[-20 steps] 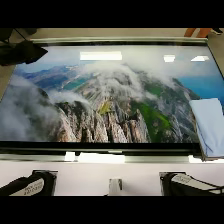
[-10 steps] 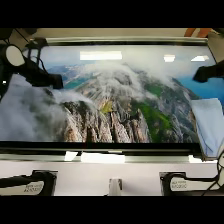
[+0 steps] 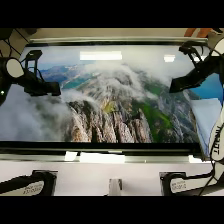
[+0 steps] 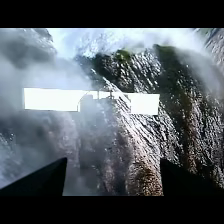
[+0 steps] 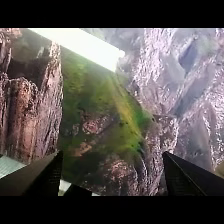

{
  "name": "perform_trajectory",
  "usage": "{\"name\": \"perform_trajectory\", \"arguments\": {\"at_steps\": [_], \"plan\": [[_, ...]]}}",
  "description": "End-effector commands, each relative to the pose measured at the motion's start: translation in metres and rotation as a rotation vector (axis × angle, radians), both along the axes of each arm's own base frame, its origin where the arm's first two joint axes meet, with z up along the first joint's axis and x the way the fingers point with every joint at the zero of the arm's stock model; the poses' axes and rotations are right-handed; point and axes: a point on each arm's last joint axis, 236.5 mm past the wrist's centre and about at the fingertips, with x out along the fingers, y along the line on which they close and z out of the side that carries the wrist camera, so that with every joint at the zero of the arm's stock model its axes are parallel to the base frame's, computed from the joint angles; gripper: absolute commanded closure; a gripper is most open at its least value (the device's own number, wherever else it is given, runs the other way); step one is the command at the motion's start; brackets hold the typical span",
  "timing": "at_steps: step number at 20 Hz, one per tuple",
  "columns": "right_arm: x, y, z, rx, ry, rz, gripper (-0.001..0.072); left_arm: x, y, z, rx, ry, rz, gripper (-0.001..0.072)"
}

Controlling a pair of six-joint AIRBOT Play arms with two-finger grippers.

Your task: Fold the shirts.

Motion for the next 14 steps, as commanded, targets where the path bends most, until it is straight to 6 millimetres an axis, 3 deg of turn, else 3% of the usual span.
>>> {"name": "perform_trajectory", "arguments": {"at_steps": [1, 14], "plan": [[0.007, 0.001, -0.001, -0.003, -0.023, -0.009, 0.0051, 0.002, 0.003, -0.001, -0.001, -0.008, 0.016, -0.0013], [0.021, -0.001, 0.003, -0.008, -0.085, -0.02, 0.0051, 0.002, 0.003, -0.001, -0.001, -0.008, 0.016, -0.0013]]}}
